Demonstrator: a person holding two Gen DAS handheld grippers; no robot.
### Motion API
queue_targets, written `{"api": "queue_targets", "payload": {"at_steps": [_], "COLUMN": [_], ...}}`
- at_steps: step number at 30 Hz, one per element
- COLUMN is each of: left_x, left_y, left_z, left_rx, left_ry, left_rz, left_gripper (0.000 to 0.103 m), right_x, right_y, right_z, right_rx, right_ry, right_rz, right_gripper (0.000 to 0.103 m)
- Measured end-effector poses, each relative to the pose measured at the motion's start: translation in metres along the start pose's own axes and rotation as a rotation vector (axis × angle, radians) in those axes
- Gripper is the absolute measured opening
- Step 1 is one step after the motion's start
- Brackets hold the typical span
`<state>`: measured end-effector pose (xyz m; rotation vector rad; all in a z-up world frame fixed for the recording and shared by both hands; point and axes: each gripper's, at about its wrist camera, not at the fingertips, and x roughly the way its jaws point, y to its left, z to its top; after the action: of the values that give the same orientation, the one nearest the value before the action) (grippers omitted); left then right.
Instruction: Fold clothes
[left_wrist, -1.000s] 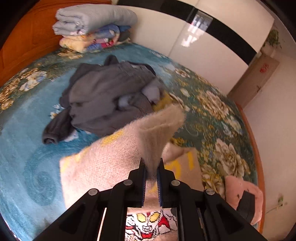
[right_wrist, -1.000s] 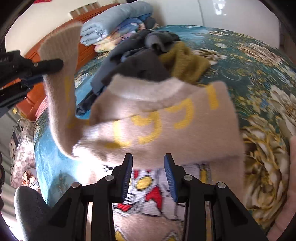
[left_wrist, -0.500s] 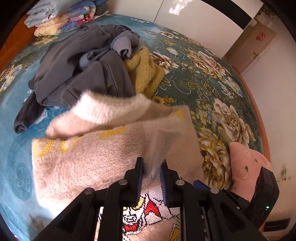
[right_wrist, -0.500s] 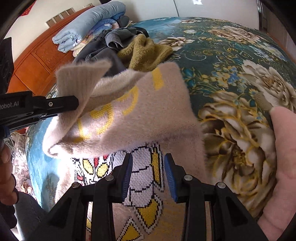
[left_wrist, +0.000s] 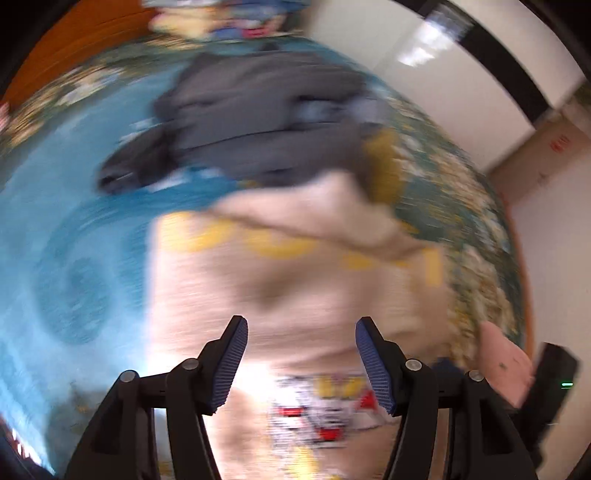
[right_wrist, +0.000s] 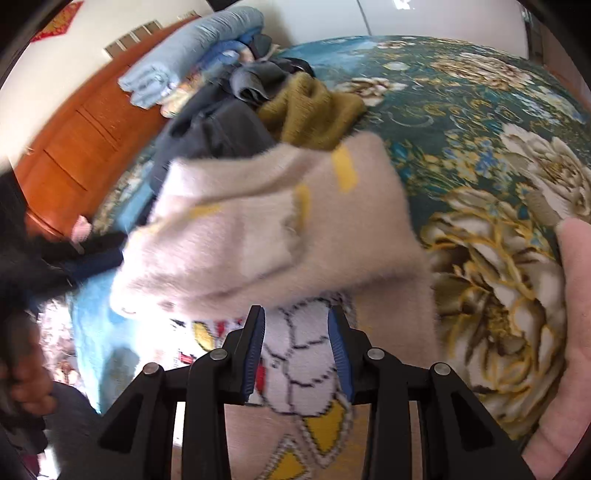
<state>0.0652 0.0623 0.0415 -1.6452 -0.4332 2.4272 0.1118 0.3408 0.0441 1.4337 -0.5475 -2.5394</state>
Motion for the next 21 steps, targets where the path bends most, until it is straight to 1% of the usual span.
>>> {"api": "queue_targets", "payload": {"at_steps": [1,3,5,7,10,14,15,18,19,21], "left_x": [0.002,0.003,0.003,0.001,-0.001,-0.002,-0.002,-0.005,-0.006,-0.009], "left_y": [0.017,0.043,0.062,0.072,0.077,0.088,0.091,0.103,0.108,0.114], "left_z": [-0.002,-0.010,-0.018,-0.026,-0.033,-0.039,-0.040,-0.042,-0.043,-0.043], "left_rx": [-0.039,-0.110,-0.160,-0.177,-0.164,-0.176,-0.184,-0.219,-0.233,-0.255], "left_ry": [0.002,0.006,0.007,0.003,-0.001,0.008,0.010,0.006,0.003,-0.004], "left_rz": [0.029,0.041,0.037,0.019,0.006,-0.002,-0.001,-0.004,-0.009,-0.013], "left_gripper": [0.065,0.065,0.065,0.065,0.065,0.065,0.065,0.065,0.065,0.065], "right_x": [0.001,0.009,0.021,0.036,0.053,0.062,0.062,0.067,0.067,0.061], "right_y": [0.002,0.005,0.000,-0.008,-0.020,-0.021,-0.019,-0.016,-0.014,-0.006], "right_z": [0.004,0.013,0.020,0.025,0.029,0.035,0.037,0.040,0.042,0.047], "right_rx": [0.007,0.038,0.095,0.174,0.277,0.351,0.360,0.388,0.388,0.348], "right_ry": [-0.003,0.000,0.022,0.051,0.075,0.069,0.062,0.065,0.069,0.054], "right_rz": [0.028,0.083,0.086,0.095,0.114,0.184,0.192,0.173,0.165,0.166], "right_gripper": [0.041,0.043,0.043,0.043,0.044,0.043,0.041,0.009,0.009,0.008]}}
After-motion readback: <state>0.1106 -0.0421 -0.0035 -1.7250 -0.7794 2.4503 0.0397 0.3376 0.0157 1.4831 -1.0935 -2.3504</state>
